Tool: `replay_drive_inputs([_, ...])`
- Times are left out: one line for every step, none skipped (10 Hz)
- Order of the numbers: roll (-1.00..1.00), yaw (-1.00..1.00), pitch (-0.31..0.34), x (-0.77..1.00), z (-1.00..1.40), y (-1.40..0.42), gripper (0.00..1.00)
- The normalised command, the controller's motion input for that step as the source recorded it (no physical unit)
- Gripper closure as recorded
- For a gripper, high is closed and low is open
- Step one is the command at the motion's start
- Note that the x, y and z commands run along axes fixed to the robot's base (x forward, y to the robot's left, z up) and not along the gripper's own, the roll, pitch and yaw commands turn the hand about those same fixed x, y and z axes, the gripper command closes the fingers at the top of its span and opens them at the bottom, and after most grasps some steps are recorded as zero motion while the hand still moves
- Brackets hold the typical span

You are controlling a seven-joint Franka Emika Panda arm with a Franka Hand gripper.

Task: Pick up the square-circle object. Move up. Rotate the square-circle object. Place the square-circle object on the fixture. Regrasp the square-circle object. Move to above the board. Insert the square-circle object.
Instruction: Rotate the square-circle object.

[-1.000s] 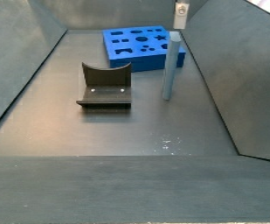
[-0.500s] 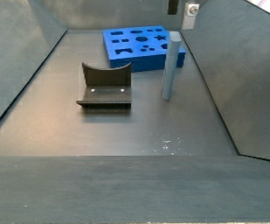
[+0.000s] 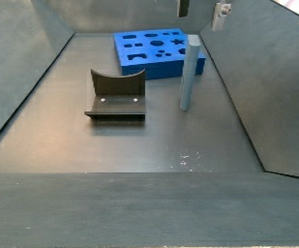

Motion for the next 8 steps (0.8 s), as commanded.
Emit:
replay_drive_inputs([-0.02,1.0,0.017,0.01,0.0,0.0,0.0])
replay_drive_inputs([-0.03,1.0,0.018,0.01,0.0,0.0,0.0])
replay_drive_inputs([-0.03,1.0,0.019,0.01,0.0,0.0,0.0])
replay_drive_inputs([-0.03,1.0,0.021,0.01,0.0,0.0,0.0])
replay_drive_inputs([-0.03,1.0,0.023,0.01,0.0,0.0,0.0])
replay_drive_inputs([-0.04,1.0,0.026,0.01,0.0,0.0,0.0])
replay_drive_inputs([-0.04,1.0,0.028,0.01,0.0,0.0,0.0])
replay_drive_inputs([-0.05,1.0,0.032,0.01,0.0,0.0,0.0])
